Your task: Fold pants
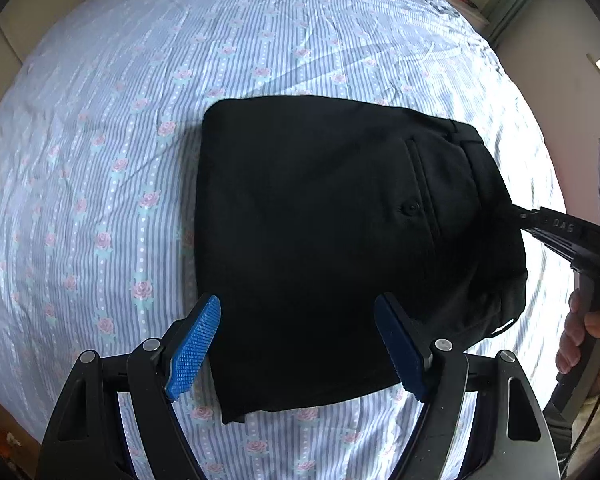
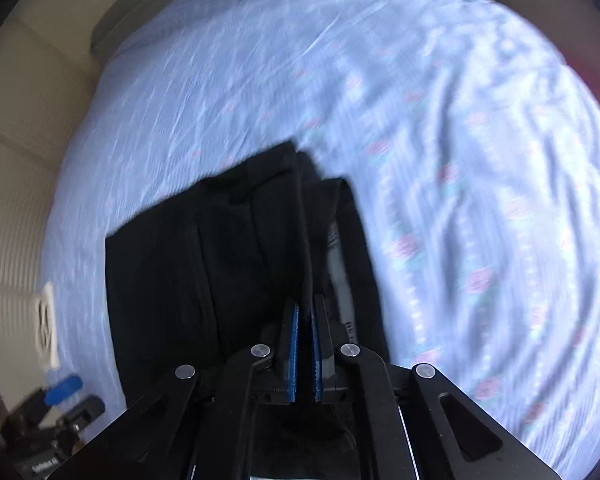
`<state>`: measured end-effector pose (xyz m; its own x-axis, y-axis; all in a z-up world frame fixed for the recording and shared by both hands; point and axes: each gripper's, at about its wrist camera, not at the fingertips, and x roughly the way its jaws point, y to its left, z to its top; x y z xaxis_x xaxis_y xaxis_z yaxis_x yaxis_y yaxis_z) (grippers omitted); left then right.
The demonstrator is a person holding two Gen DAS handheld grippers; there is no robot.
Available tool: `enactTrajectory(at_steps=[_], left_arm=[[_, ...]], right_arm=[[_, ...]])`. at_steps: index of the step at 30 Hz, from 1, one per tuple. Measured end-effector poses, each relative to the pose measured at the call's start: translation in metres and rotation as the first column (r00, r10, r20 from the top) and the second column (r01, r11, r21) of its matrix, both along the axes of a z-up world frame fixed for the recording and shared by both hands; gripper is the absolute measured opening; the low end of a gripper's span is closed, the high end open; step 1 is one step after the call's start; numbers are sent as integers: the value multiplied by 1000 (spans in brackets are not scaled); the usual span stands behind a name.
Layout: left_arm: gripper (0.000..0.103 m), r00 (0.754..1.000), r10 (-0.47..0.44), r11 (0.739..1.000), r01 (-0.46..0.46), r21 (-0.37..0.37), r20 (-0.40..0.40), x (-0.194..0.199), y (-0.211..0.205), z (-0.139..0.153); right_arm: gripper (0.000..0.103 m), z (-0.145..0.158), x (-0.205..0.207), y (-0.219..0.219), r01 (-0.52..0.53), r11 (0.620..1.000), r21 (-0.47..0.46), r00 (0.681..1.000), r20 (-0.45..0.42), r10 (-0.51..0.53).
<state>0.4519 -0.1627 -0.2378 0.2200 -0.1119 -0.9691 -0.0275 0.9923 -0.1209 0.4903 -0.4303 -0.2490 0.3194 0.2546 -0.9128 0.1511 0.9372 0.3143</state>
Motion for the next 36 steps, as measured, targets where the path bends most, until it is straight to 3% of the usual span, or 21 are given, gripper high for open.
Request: enactTrajectory(at_steps=[10, 12, 14, 17, 22, 25, 28, 33, 36], left_arm=[[79, 999, -42, 999, 42, 3, 6, -1, -14, 2], [80, 999, -42, 999, 42, 7, 9, -2, -14, 2], [81, 999, -34, 999, 34, 3, 11, -4, -12, 2], [82, 1000, -15, 1000, 15, 1, 13, -6, -4, 3], [84, 999, -12, 1000, 12, 10, 31, -19, 6, 9], [84, 998, -34, 999, 33, 34, 45, -32, 9, 12], [84, 997, -52, 997, 49, 57, 53, -46, 10, 15], [87, 994, -71, 993, 62, 102, 85, -65, 13, 18], [87, 991, -108, 986, 96, 136, 82, -70, 10, 14]], right_arm=[[7, -31, 11, 7, -32, 991, -132, 998, -61, 24], [16, -31, 12, 9, -37, 990, -137, 997, -77, 26], [32, -23, 5, 4, -34, 986, -164, 996, -88, 20], [47, 1, -16, -3, -23, 987, -158, 999, -49, 16], [62, 36, -68, -9, 21, 989, -143, 999, 34, -17], [66, 41, -99, -11, 48, 994, -99, 997, 61, -42], [67, 35, -131, -10, 95, 995, 31, 991, 94, -97], [67, -5, -162, -4, 183, 963, 198, 981, 31, -193], [67, -35, -170, 1, 233, 923, 306, 970, -1, -245]])
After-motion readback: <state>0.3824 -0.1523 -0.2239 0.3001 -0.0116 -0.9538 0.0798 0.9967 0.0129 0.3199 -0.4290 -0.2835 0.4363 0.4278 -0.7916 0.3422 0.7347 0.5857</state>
